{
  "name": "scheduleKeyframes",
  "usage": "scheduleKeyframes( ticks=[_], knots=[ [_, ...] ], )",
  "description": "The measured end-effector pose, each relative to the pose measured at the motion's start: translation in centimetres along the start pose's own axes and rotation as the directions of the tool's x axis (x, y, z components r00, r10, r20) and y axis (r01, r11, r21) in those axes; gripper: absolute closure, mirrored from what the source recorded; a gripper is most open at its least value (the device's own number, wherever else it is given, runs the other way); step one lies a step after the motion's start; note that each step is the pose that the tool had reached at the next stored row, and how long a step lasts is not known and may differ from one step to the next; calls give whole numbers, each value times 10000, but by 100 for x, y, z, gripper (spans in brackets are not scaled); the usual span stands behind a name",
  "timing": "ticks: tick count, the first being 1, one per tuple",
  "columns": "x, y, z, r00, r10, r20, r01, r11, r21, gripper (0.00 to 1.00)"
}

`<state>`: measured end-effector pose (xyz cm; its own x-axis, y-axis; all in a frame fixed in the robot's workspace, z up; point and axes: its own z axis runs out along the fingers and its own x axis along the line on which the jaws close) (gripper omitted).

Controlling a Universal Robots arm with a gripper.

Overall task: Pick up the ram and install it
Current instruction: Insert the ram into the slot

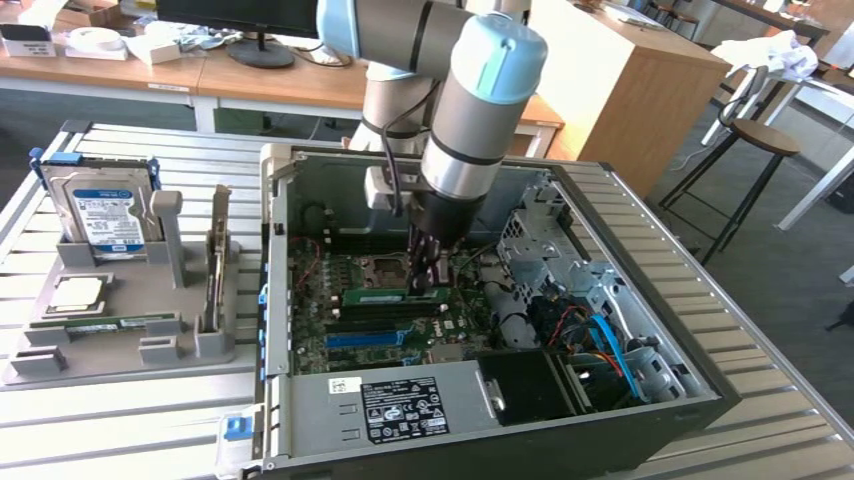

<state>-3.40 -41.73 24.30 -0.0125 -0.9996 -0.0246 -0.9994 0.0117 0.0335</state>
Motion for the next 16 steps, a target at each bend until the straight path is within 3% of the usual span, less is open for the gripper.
scheduleKeyframes(
  ticks=[16],
  knots=[
    [2,-2,59,10000,-9,-3,9,10000,-1,89]
  ],
)
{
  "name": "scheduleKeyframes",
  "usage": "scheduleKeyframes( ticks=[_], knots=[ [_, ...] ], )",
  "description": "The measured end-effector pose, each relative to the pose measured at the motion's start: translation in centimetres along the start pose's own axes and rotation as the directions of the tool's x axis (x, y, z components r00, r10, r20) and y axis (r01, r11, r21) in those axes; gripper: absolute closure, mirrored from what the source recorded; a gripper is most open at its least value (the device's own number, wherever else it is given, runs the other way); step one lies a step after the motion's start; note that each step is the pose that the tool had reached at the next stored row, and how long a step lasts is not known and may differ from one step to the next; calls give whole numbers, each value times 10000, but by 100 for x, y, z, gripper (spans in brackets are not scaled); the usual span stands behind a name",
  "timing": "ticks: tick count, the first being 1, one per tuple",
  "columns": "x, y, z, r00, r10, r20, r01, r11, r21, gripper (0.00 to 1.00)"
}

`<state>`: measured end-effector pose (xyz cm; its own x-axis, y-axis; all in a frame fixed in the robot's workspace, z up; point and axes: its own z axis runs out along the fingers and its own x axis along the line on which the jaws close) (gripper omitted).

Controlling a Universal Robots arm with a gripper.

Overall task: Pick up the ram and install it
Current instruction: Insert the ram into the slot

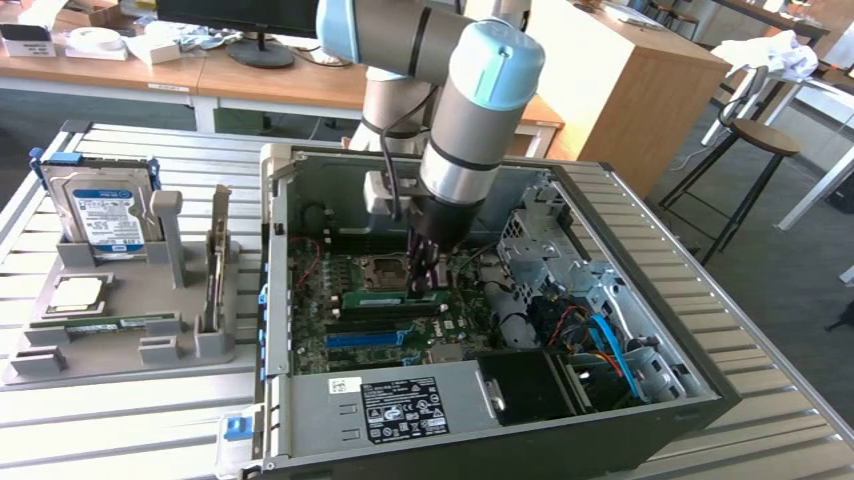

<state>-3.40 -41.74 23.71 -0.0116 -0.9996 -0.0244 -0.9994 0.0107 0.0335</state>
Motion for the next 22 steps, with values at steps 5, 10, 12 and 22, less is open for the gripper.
scheduleKeyframes(
  ticks=[5,10,12,22],
  knots=[
    [0,0,1,10000,0,0,0,10000,-1,89],
    [0,3,2,10000,0,0,0,10000,0,89],
    [0,3,3,10000,0,1,0,10000,0,89],
    [11,3,3,10000,0,1,0,10000,0,89]
  ],
)
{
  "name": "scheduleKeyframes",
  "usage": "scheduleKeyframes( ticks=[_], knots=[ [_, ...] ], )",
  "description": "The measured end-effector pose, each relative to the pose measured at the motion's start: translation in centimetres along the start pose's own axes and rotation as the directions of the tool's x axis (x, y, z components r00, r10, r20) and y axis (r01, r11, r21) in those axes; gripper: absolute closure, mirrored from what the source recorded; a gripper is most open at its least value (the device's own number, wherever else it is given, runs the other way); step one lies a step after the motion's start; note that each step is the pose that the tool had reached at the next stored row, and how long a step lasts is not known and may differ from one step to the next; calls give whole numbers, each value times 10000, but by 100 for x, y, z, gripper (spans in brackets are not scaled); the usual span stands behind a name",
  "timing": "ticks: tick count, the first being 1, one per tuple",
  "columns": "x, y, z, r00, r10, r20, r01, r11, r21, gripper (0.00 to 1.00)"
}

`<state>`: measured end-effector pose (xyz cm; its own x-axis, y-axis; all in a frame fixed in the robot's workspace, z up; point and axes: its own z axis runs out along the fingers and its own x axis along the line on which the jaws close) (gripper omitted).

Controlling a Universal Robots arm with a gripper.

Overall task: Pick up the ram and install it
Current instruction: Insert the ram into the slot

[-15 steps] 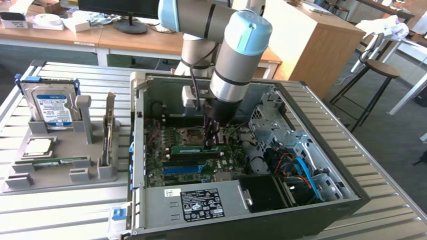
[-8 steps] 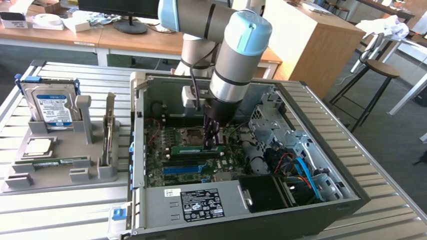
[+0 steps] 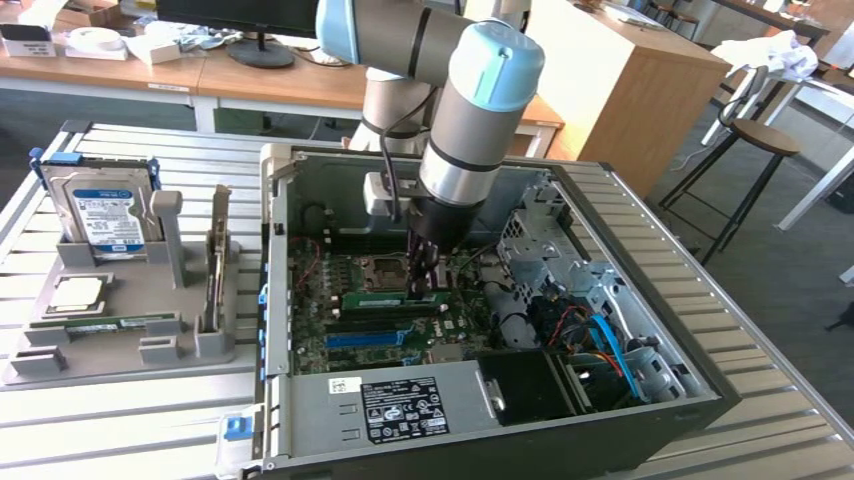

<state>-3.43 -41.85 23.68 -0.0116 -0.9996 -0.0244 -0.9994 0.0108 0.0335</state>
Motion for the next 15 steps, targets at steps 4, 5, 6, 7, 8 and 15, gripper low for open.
scheduleKeyframes(
  ticks=[4,5,6,7,8,15],
  knots=[
    [1,0,8,10000,0,0,0,10000,0,89],
    [1,0,11,10000,0,-1,0,10000,-1,89],
    [1,-1,13,10000,0,-2,0,10000,-1,89],
    [0,0,14,10000,0,-2,0,10000,-1,89],
    [0,0,14,10000,0,-2,0,10000,-1,89],
    [1,-1,23,10000,0,-1,0,10000,-1,89]
  ],
)
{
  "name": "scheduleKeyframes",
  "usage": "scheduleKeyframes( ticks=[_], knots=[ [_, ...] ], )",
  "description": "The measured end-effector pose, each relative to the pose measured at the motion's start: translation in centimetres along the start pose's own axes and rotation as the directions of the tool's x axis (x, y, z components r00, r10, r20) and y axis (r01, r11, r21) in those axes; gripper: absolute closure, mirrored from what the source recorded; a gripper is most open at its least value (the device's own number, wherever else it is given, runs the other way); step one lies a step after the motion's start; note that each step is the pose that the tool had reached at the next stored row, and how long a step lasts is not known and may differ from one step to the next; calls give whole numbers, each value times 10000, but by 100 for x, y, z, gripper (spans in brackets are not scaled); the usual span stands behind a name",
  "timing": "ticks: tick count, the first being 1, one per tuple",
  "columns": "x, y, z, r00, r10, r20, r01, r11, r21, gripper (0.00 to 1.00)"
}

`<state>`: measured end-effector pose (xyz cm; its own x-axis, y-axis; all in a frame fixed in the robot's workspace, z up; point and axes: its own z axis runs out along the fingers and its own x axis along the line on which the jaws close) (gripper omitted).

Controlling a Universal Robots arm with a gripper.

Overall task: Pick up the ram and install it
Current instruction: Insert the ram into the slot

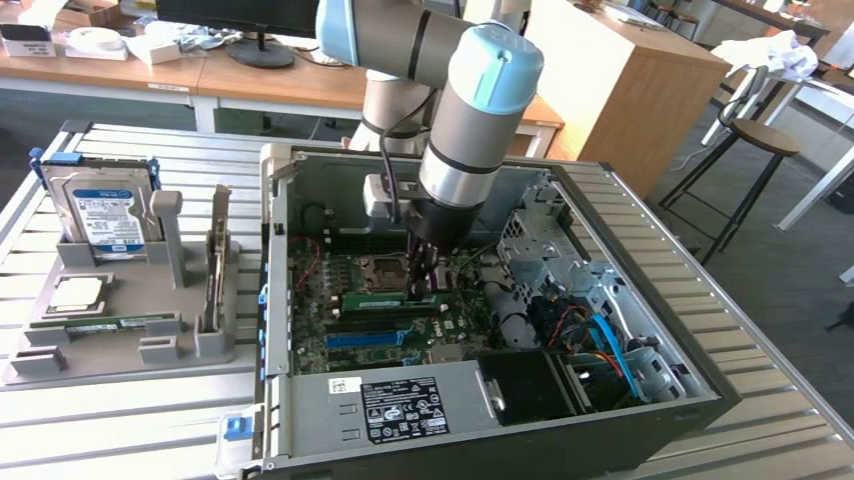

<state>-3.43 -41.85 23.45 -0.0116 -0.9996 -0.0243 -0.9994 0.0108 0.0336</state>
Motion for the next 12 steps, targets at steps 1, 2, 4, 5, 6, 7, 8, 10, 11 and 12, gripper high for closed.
scheduleKeyframes(
  ticks=[1,2,4,5,6,7,8,10,11,12],
  knots=[
    [0,0,1,10000,0,0,0,10000,0,89],
    [-1,-1,4,10000,0,2,0,10000,1,89],
    [-3,-1,8,10000,-2,1,2,10000,0,89],
    [-3,-1,8,10000,-2,1,2,10000,0,89],
    [-3,0,8,10000,-1,0,1,10000,0,89],
    [-3,0,8,10000,0,0,0,10000,0,89],
    [-3,0,9,10000,0,1,0,10000,0,89],
    [-6,-1,13,10000,0,5,0,10000,2,89],
    [-6,-1,13,10000,-1,4,1,10000,1,89],
    [-6,-1,13,10000,-1,3,1,10000,1,89]
  ],
)
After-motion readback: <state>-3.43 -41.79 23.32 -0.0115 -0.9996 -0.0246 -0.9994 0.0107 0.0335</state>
